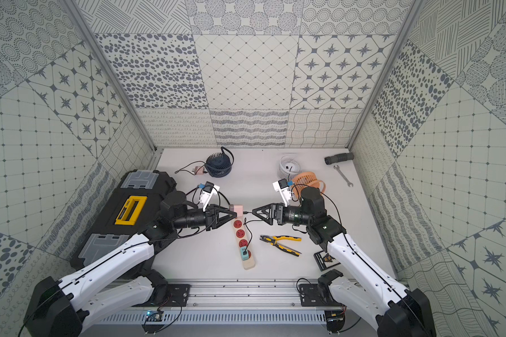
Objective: Plug the desk fan into the power strip
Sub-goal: Pick up the plug from the center of the board.
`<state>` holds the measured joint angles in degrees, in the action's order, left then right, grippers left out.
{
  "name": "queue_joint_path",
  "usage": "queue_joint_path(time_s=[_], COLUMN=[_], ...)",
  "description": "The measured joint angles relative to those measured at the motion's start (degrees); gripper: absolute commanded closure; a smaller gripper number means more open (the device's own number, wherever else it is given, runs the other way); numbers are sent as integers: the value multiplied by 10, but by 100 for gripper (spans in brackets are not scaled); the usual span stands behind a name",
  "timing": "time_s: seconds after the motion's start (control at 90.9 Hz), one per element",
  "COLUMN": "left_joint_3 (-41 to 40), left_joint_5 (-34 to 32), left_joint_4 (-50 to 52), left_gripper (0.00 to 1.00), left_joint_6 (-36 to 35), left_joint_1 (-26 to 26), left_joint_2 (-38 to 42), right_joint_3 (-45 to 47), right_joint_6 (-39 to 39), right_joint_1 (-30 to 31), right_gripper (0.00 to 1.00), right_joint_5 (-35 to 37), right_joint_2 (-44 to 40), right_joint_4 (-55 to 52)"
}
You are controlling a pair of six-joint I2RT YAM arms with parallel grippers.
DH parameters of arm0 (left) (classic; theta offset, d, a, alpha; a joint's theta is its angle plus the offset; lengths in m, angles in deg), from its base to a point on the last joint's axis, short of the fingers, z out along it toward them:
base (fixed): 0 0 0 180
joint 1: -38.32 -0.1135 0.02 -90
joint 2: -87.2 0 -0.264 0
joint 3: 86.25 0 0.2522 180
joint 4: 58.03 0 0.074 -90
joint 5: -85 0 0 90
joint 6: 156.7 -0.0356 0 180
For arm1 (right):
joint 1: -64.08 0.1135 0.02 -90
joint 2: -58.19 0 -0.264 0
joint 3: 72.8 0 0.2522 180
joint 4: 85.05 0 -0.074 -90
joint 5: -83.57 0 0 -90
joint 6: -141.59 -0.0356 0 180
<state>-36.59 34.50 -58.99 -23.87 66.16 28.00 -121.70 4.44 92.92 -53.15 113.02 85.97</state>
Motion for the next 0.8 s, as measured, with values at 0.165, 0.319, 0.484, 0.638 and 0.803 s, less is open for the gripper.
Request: queue_joint_path(time_s=[0.165,0.319,0.484,0.638,0.803], left_joint_3=[-3,5,13,13,13], left_joint_5=[-6,-6,-10,-18,-19], left_joint_4=[-79,-113,-114,-108,-106], left_gripper=[100,100,100,100,100], left_joint_6=[58,88,97,97,102], left_joint_1=[0,0,0,0,0], left_joint_2=[-2,13,39,62,71], right_joint_3=[37,47,47,10,-21], right_joint_6=[-168,-252,-240,-174,-123], right_joint_1=[67,98,100,100,97], right_gripper=[12,14,12,12,9], right_joint_5=[8,27,55,62,75], right_joint_2=[59,124,114,59,29], right_joint_4=[242,417,430,320,248])
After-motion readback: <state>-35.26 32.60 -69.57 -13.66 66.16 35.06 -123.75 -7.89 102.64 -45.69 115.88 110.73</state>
